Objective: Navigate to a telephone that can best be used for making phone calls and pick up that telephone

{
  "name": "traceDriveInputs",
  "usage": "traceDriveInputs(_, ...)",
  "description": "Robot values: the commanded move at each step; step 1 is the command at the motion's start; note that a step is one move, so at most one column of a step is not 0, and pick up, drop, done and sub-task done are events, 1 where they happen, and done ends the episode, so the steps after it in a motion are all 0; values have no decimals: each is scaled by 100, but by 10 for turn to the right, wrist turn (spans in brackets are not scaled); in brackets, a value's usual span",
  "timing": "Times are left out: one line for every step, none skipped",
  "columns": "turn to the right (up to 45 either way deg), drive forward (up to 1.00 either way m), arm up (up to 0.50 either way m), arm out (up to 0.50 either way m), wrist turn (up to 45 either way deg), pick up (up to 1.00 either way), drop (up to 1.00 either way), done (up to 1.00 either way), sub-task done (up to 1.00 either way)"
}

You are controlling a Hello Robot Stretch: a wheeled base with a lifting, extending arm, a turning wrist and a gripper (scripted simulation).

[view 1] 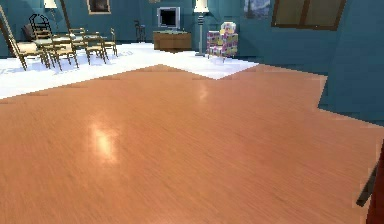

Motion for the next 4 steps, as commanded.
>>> traceDriveInputs(0, 0, 0, 0, 450, 0, 0, 0, 0)
traceDriveInputs(0, 0, 0, 0, 450, 0, 0, 0, 0)
traceDriveInputs(0, 0, 0, 0, 30, 0, 0, 0, 0)
traceDriveInputs(0, 0, -30, 0, 0, 0, 0, 0, 0)
